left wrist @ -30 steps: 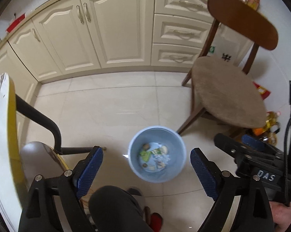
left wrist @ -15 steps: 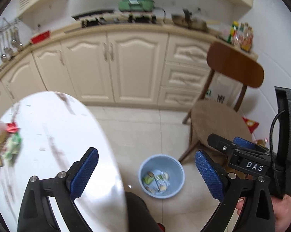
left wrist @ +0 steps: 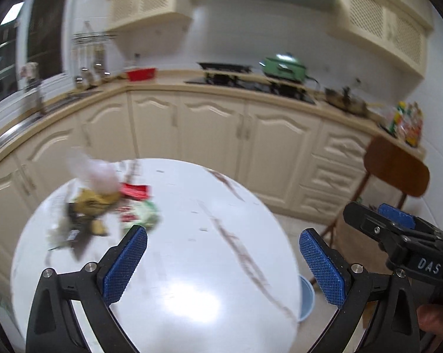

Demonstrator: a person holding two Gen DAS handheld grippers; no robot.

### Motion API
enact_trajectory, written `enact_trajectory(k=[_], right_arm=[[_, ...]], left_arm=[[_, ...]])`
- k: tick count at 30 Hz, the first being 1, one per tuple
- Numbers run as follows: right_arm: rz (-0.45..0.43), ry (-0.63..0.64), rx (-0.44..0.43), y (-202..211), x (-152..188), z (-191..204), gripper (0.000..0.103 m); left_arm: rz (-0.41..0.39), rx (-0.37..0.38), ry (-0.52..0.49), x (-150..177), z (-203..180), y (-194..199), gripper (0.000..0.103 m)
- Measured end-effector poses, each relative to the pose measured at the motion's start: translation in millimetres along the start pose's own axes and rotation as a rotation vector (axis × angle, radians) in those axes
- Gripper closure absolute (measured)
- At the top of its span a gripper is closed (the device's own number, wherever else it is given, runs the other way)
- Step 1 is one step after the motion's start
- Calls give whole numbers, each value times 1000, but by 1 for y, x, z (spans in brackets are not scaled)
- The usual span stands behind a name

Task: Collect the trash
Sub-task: 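Return both tools above the table toward the remaining trash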

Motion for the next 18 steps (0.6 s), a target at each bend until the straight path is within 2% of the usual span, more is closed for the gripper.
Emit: enact_trajectory(k=[3, 12, 18], right_arm=[[-27, 49, -38, 8, -5, 43, 0], [-91, 166, -126, 30, -5, 129, 0], [-128, 231, -140, 43, -2, 168, 0]], left_arm=[[-38, -49, 19, 10, 12, 33, 1], [-145, -193, 122, 48, 56, 127, 1], [-187, -275, 204, 69, 74, 157, 1]])
Point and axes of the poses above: each gripper's, at about its wrist camera, not at the fingertips, and y roughly against the way its jaws point, z to its left, x to its underside, the point moved 4 cm from there along -y, roughly the way its jaws point, and after that the axes turned 11 degrees about x, right-handed, at the moved point
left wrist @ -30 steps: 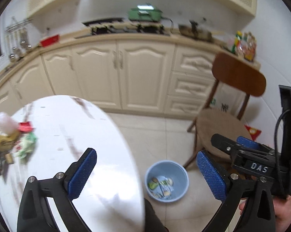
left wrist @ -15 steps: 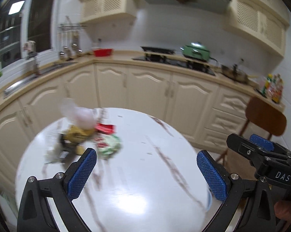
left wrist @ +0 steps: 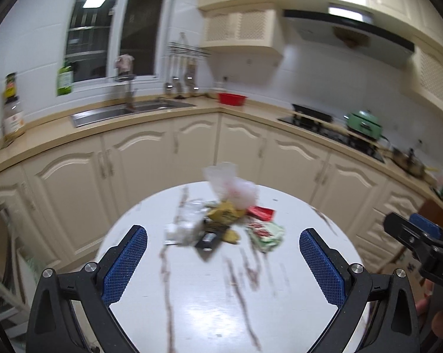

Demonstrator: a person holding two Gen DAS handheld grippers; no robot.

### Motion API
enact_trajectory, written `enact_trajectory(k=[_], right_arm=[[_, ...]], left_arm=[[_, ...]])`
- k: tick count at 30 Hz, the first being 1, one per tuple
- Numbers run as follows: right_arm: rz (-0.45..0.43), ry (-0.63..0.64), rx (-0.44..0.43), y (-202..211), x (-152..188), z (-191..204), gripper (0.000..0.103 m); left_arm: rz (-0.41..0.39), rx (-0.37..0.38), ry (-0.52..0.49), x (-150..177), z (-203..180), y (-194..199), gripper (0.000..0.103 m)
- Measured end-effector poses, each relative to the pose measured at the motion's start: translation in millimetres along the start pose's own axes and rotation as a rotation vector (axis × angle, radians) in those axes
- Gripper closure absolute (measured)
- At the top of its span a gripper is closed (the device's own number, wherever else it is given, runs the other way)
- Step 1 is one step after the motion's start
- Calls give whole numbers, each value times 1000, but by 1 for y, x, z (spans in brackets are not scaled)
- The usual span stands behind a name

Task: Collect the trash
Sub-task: 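Return both tools above the table toward the remaining trash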

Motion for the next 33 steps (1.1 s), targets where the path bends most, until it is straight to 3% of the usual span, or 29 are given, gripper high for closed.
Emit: enact_trajectory(k=[5, 12, 20, 33], right_arm=[[10, 48, -30, -5, 3, 24, 0], [61, 86, -45, -29, 9, 40, 0], [140, 122, -37, -72, 19, 42, 0], [339, 133, -21, -188, 53, 42, 0]], left_arm=[[7, -43, 42, 11, 13, 12, 1], [51, -54, 56, 12, 5, -5, 1], [140, -28, 85, -6, 11, -62, 1], [259, -39, 98, -21, 37, -160, 1]])
Point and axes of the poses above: each gripper's, at about its wrist camera, not at the fingertips, and y roughly against the way its jaws point, z to its left, x to its underside, the point moved 4 cm from there along -y, roughly the way its jaws point, and after that the axes turned 11 degrees about x, right-handed, at the moved point
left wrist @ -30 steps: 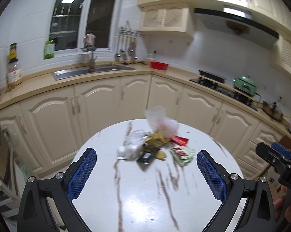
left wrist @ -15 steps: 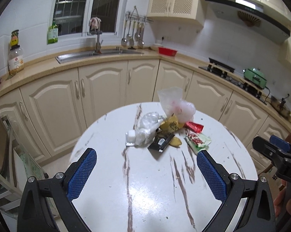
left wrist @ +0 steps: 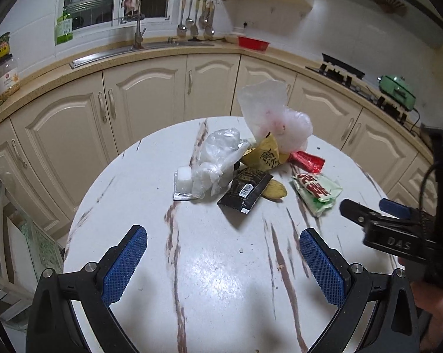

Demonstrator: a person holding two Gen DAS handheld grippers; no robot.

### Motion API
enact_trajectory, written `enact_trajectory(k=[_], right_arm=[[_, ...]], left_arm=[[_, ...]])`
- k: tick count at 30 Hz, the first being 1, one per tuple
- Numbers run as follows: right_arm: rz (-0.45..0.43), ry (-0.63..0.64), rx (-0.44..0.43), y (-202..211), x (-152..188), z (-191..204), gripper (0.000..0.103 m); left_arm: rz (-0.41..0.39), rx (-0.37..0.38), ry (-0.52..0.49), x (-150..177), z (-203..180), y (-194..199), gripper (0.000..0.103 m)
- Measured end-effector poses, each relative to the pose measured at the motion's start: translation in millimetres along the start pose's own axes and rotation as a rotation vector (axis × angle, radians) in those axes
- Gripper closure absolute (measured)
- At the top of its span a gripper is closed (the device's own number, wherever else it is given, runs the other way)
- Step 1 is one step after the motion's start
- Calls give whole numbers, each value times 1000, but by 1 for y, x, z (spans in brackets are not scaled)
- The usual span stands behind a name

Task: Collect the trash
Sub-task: 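Return both tools above the table toward the remaining trash, then grasp the noodle packet with the right tool while the left tool grasps the black wrapper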

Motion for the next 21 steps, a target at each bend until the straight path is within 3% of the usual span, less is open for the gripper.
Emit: enact_trajectory(k=[11, 12, 14, 15, 17, 21], right_arm=[[57, 67, 16, -55, -15, 21, 1], [60, 69, 17, -58, -15, 22, 3], [70, 78, 13, -65, -17, 23, 20], [75, 84, 11, -69, -17, 24, 22], [50, 116, 17, -67, -18, 27, 36], [40, 124, -12, -66, -16, 26, 36]], left_arm=[[46, -12, 21, -28, 14, -69, 1], [53, -11, 19, -32, 14, -77, 1], [61, -11, 16, -34, 14, -87, 1], [65, -11, 15, -37, 14, -94, 1], [71, -11, 14, -38, 13, -103, 2], [80, -19, -5, -49, 10, -128, 3]])
Point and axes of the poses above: each gripper's, at about its wrist camera, not at the fingertips, and y roughly against the way its jaws point, z to its left, x to its underside, the point moved 4 cm from there along -y, roughly the way its jaws point, and after that the axes turned 11 degrees about x, right-handed, at the moved point
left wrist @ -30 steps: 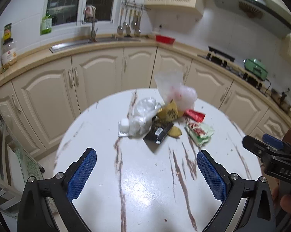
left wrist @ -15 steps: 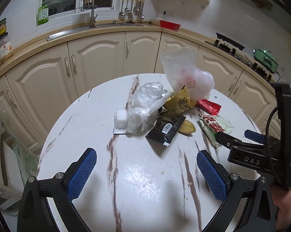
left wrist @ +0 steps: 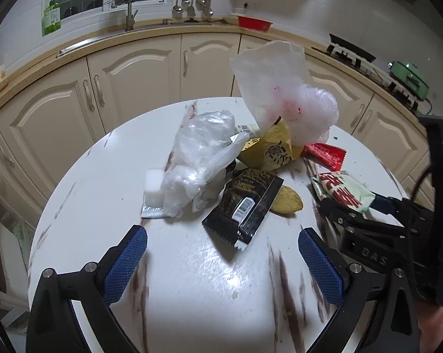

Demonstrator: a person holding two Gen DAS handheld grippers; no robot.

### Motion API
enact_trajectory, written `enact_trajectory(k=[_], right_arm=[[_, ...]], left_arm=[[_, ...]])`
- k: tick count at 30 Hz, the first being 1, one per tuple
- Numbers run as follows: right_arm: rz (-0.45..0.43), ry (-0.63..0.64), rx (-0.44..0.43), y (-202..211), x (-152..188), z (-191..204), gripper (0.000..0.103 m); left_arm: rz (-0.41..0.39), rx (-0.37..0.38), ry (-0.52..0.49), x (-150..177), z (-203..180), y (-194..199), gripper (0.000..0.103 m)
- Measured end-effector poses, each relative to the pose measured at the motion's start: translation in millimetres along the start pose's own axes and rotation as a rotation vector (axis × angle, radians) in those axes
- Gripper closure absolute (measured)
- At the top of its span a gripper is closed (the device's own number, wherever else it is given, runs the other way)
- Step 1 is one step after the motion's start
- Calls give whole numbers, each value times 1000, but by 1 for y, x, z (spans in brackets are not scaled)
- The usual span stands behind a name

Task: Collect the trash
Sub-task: 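Grasp the noodle packet with the right tool while the left tool grasps the black wrapper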

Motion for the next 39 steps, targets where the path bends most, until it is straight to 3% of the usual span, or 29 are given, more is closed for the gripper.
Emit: enact_trajectory(k=[4, 8, 15, 17, 21, 22, 33, 39], right_arm=[[0, -16, -18, 5, 5, -5, 36], [-1, -21, -26, 5, 6, -11, 36], [-2, -23, -22, 5, 6, -13, 36], [-1, -21, -18, 5, 6, -12, 36], [1, -25, -28, 5, 5, -10, 37], [2, -26, -32, 5, 5, -10, 38], [-2, -62, -67, 15, 18, -21, 38], [-9, -74, -57, 28, 28, -27, 38]], left_arm=[[24, -21, -22, -3, -4, -22, 10], [64, -36, -28, -12, -2, -50, 26], [62, -8, -36, -27, 1, -74, 49], [58, 5, -39, -28, 2, -77, 66], [54, 65, -15, -25, 8, -77, 82], [53, 79, -8, -24, 9, -78, 91], [15, 171, 4, -12, 9, -66, 93], [27, 158, 19, 0, 11, -59, 92]])
Point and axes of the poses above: each gripper's, at about its wrist camera, not at the fingertips, and y roughly against the way its jaws point, z to its left, x to its underside, the point moved 4 cm from there along -y, roughly the way its jaws point, and after that the axes turned 11 degrees about x, right-handed, at the moved point
